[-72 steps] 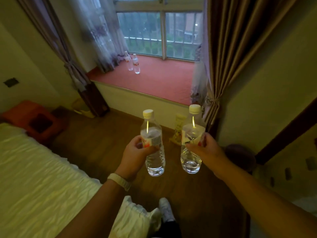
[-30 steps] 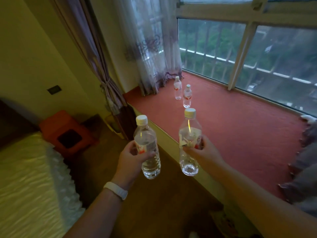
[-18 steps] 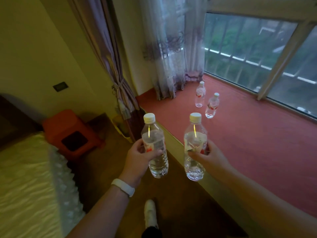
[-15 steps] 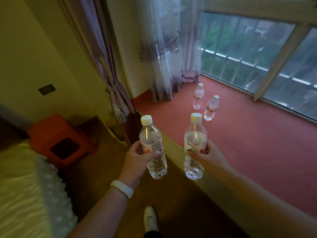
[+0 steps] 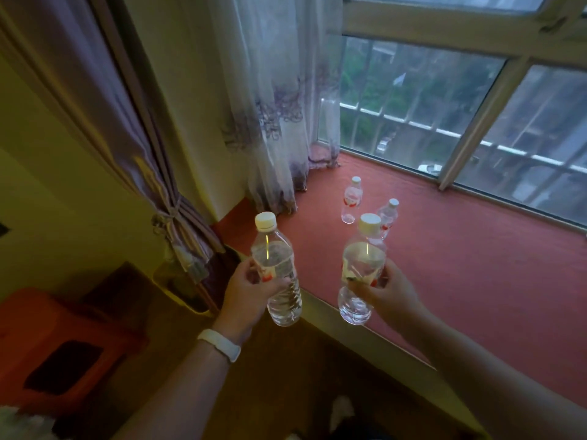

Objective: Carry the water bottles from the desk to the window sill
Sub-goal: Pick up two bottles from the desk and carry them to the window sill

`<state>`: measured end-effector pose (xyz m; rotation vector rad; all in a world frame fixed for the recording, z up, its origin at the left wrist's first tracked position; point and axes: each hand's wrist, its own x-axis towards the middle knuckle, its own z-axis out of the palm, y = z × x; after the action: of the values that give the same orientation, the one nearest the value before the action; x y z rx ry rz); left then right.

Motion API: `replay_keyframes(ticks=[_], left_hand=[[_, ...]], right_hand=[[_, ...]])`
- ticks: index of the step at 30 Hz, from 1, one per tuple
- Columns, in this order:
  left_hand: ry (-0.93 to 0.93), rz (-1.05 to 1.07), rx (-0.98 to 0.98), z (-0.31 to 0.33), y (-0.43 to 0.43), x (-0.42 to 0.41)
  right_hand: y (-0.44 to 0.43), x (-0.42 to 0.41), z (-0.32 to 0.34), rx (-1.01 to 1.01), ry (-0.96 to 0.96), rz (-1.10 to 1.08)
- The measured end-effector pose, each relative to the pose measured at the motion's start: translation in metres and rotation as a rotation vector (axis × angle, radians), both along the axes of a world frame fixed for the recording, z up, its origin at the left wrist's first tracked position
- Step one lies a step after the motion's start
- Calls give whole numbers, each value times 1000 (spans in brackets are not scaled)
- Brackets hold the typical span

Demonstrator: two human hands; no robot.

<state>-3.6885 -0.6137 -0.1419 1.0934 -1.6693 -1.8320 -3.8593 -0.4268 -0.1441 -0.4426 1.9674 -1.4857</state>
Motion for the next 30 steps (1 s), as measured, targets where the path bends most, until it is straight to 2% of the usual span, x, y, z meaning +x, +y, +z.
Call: replay_keyframes(ticks=[12, 24, 30], left_hand=[[-195, -117, 20, -37, -79, -107], [-289, -339, -62, -39, -135, -221], [-302, -531, -132, -54, -146, -270]], right_hand=[[-80, -84, -62, -17, -196, -109], [-122, -162, -56, 13, -97, -231], [-122, -179, -64, 56, -33, -350]])
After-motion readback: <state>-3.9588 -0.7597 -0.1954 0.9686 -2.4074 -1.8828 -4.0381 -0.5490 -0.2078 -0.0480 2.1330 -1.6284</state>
